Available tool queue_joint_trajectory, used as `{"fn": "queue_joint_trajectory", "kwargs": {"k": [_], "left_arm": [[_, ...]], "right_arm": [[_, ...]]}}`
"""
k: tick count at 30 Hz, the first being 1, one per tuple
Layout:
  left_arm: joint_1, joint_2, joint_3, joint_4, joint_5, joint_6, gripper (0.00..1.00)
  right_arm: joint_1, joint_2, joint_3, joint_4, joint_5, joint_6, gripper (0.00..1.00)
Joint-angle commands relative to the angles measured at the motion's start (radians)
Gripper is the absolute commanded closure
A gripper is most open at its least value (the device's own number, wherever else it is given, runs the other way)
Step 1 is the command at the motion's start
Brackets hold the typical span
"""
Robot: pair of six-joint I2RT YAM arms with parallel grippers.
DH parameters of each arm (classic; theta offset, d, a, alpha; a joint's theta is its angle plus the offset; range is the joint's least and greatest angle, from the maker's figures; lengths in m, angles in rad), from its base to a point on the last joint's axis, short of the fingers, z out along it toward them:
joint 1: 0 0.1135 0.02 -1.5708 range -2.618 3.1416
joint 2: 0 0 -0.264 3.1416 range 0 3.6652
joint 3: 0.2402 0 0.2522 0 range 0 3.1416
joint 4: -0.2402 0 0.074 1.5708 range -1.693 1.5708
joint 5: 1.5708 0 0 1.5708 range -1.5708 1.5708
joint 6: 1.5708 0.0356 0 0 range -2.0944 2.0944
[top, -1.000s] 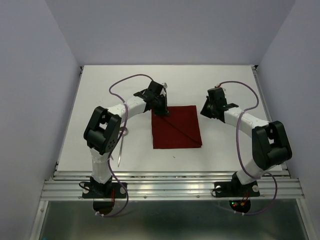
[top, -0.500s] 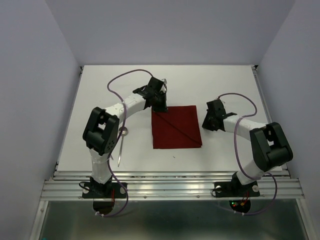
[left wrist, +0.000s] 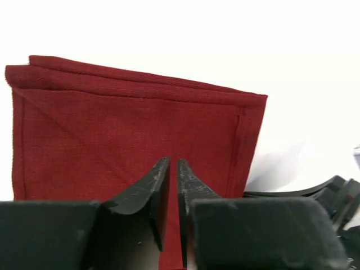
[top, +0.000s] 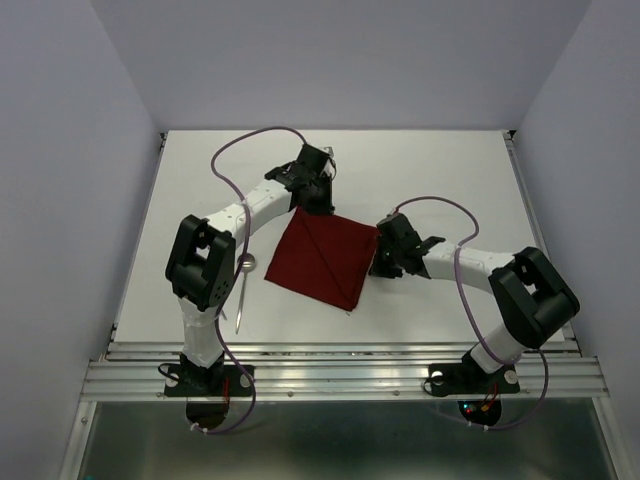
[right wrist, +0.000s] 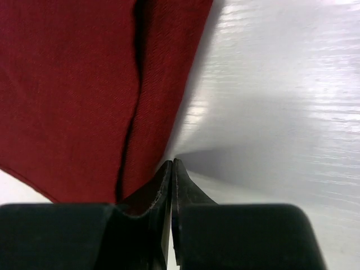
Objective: Fold the napkin into a case and place the utensils inside
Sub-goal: Pick up the upper triangle-folded napkin from the center of the board.
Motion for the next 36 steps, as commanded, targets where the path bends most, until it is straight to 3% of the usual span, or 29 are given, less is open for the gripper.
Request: {"fn": "queue_joint_trajectory", "kwargs": {"k": [1, 7, 8, 11, 12, 25, 36], "left_arm": [[-0.024, -0.036, 0.036, -0.052, -0.076, 0.039, 0.75], [-0.114, -0.087, -0.039, -0.069, -0.194, 0.054, 0.65], [-0.133, -0.103, -0.063, -0.068, -0.211, 0.053, 0.59], [-0.196, -0.122, -0.089, -0.077, -0.295, 0.044, 0.58], [-0.241, -0.127, -0.100, -0.085, -0.329, 0.040, 0.49], [-0.542, -0.045, -0.137, -0.146, -0.461, -0.002, 0.48], [-0.642, 0.016, -0.135, -0.203, -0.574, -0.076, 0.51]], "right_arm": [[-0.021, -0.043, 0.029, -0.011, 0.102, 0.006, 0.93], [-0.245, -0.101, -0.063, -0.024, 0.072, -0.054, 0.89], [-0.269, -0.121, -0.071, -0.024, 0.067, -0.069, 0.87], [-0.339, -0.140, -0.085, -0.024, 0.052, -0.088, 0.85], [-0.363, -0.146, -0.085, -0.024, 0.049, -0.096, 0.83], [-0.440, -0.138, -0.075, -0.021, 0.023, -0.134, 0.74], [-0.440, -0.134, -0.078, -0.021, 0.011, -0.145, 0.73]]}}
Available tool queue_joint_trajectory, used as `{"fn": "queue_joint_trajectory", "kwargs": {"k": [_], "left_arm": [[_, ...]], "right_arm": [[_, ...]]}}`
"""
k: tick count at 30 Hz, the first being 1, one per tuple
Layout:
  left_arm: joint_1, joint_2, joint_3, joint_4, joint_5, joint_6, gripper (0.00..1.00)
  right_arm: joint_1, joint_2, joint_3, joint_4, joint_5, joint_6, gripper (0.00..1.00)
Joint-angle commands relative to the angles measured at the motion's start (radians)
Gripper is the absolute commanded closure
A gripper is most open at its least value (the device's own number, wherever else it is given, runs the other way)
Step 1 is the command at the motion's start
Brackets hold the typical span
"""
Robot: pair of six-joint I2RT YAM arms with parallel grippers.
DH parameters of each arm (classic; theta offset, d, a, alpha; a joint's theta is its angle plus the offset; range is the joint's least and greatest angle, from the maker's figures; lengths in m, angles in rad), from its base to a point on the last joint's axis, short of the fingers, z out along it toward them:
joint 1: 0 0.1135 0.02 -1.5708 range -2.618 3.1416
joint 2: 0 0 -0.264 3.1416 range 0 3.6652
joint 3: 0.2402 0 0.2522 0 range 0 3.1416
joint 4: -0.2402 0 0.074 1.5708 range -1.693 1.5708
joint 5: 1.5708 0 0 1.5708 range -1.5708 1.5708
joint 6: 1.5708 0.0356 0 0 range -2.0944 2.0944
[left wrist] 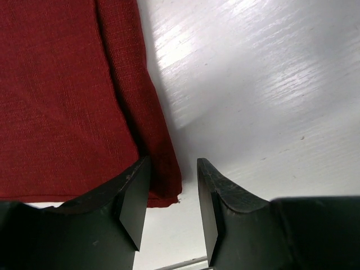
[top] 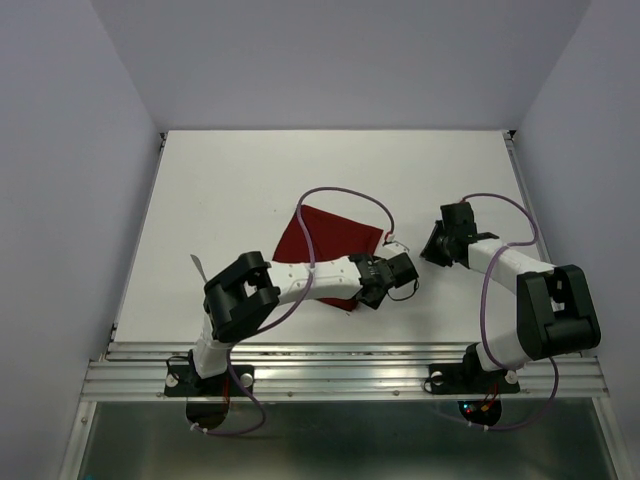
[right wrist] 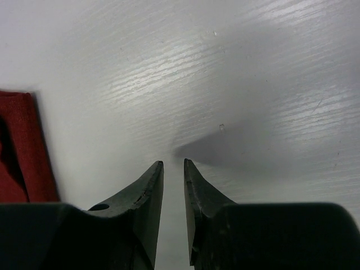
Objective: Fold the napkin into a case and place the utensils inside
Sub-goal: Pick up the upper triangle-folded napkin from the center of the board.
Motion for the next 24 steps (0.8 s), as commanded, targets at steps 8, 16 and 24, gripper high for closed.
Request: {"fn": "queue_joint_trajectory", "kwargs": {"k": [8, 16, 24], "left_arm": [[-0.048, -0.063, -0.036, -0.053, -0.156, -0.109, 0.52], [-0.048, -0.063, -0.048, -0.080, -0.219, -0.148, 0.48], [-0.049, -0.107, -0.065, -0.066, -0.254, -0.160, 0.50]], "right_arm": [[-0.006, 0.004, 0.011, 0.013, -0.020, -0.022, 0.73], [-0.006, 0.015, 0.012, 0.017, -0.031, -0.022, 0.73], [-0.006, 0.009, 0.009, 0.017, -0.031, -0.020, 0.72]]}}
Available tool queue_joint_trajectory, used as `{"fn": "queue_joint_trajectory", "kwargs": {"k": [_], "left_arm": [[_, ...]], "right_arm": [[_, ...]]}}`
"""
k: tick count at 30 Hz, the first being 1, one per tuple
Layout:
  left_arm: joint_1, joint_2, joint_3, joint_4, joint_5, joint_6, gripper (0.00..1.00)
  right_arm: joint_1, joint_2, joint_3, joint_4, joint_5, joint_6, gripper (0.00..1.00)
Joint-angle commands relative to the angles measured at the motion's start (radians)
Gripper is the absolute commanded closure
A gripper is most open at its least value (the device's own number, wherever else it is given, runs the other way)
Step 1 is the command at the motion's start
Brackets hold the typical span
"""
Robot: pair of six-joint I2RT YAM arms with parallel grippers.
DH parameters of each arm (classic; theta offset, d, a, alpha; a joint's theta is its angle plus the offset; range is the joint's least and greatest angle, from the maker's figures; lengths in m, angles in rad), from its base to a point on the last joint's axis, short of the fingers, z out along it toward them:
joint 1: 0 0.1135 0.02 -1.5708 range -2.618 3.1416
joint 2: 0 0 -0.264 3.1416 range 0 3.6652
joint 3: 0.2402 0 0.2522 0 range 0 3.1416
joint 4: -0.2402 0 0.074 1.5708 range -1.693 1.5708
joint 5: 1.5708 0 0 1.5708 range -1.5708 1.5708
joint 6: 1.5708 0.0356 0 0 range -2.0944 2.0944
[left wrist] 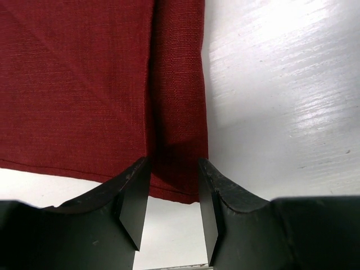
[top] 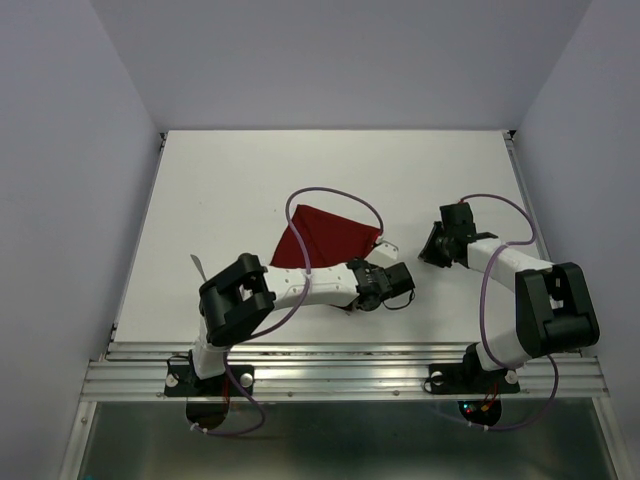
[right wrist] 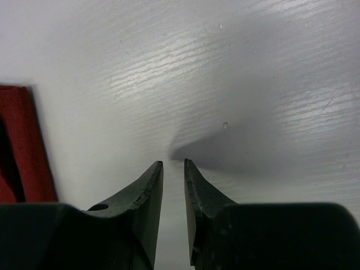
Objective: Fold the napkin into a case and place the utensils inside
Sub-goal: Pick up the upper triangle-folded napkin from the center of the board.
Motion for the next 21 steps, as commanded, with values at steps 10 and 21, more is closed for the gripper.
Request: {"fn": "queue_joint_trajectory", "kwargs": {"k": [10, 21], "left_arm": [[-0.005, -0.080, -0.019, -0.007, -0.061, -0.022, 0.34], [-0.005, -0.070, -0.030, 0.018, -0.050, -0.007, 0.32]], "right_arm": [[-0.006, -0.016, 0.008, 0.015, -0.011, -0.007, 0.72], [-0.006, -0.015, 0.011, 0.015, -0.017, -0.004, 0.72]]}}
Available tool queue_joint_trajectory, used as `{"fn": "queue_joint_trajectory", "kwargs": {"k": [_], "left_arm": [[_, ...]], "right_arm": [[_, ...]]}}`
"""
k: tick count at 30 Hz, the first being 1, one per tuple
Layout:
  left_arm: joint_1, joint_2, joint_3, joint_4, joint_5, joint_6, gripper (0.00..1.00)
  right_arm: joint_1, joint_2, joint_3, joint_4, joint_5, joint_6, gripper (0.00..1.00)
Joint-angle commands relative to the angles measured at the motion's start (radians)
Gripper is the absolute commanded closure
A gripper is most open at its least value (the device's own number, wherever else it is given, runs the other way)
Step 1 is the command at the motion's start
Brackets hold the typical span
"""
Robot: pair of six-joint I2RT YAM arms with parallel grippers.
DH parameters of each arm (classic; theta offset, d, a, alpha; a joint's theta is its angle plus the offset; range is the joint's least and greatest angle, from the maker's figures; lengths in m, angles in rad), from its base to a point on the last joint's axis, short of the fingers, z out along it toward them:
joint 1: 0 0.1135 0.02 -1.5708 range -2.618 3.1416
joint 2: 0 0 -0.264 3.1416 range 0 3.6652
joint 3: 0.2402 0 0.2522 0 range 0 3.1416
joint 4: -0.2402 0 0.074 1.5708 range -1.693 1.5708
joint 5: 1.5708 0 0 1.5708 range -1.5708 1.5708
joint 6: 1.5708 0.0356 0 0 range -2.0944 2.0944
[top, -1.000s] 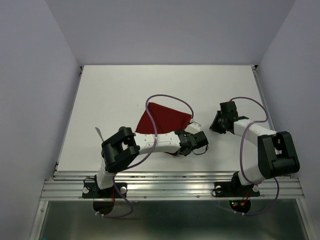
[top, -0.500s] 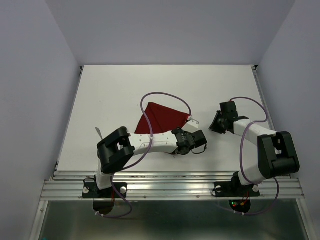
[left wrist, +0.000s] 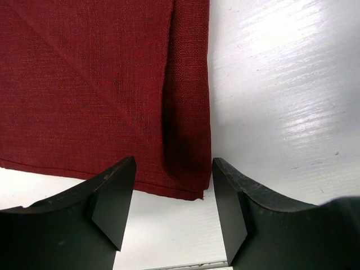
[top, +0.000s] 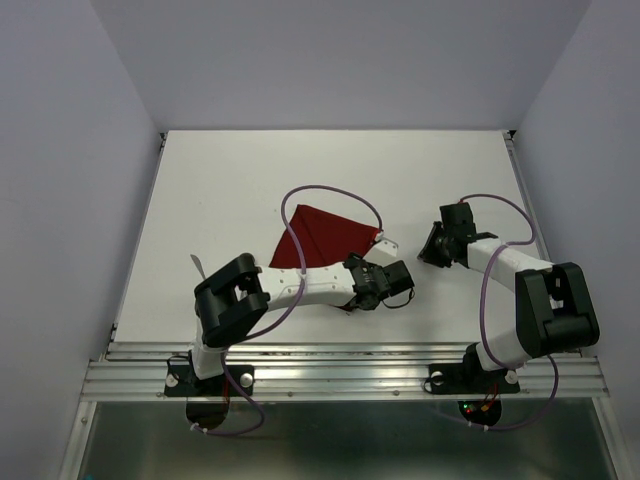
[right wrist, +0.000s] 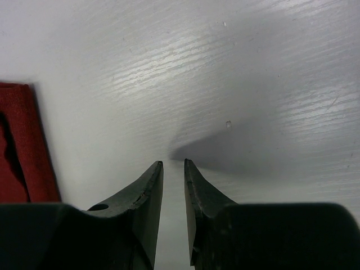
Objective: Fold the napkin into a case and place the utensils inside
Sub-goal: Pick up the upper triangle-folded napkin from the center of the board.
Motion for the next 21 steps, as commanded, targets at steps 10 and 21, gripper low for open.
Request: {"fn": "queue_joint_trajectory", "kwargs": {"k": [10, 21], "left_arm": [[-0.005, 0.016, -0.027, 0.052, 0.031, 0.025, 0.36], [-0.005, 0.037, -0.057, 0.106, 0.060, 0.046, 0.42]], "right_arm": [[-0.006, -0.019, 0.012, 0.015, -0.007, -0.006, 0.72], [-0.006, -0.015, 0.012, 0.017, -0.005, -0.006, 0.72]]}}
